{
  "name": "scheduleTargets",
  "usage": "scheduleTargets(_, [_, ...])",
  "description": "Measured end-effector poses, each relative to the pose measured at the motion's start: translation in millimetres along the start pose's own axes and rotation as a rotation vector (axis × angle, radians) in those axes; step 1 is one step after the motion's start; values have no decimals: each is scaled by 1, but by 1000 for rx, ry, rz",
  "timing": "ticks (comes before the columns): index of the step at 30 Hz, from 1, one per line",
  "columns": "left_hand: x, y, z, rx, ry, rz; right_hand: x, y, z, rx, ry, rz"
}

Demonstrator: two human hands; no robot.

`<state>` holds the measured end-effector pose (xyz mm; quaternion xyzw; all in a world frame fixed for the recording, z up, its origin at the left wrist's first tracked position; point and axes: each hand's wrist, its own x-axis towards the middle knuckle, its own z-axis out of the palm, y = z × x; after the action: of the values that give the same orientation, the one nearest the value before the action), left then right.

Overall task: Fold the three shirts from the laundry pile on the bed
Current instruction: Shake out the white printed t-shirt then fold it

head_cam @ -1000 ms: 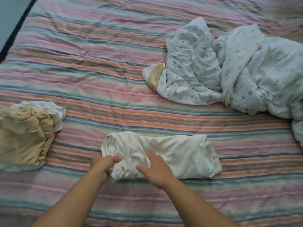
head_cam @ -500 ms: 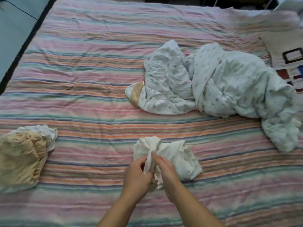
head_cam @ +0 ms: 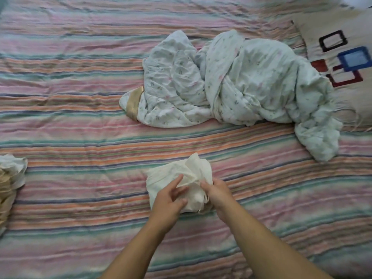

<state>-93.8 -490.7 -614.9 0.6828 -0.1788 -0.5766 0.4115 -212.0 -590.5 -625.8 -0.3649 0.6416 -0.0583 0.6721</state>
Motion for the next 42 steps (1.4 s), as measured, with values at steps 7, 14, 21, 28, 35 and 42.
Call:
scheduleTargets(7, [21, -20, -43, 44, 446, -155, 26, 5, -20, -175, 219, 130])
scheduleTargets(14, [42, -51, -50, -157, 396, -324, 61, 8, -24, -406, 6, 19])
scheduleTargets(21, [59, -70, -52, -216, 343, -466, 79, 10, -24, -175, -206, 111])
scheduleTargets(28, [62, -63, -58, -177, 237, -500, 71, 9, -20, -279, -133, 168])
scheduleTargets(35, [39, -41, -76, -445, 233, -459, 49, -23, -4, -186, -185, 137])
scheduleTargets(42, [-8, 7, -119, -566, 145, -261, 0, -61, 29, -56, -326, 134])
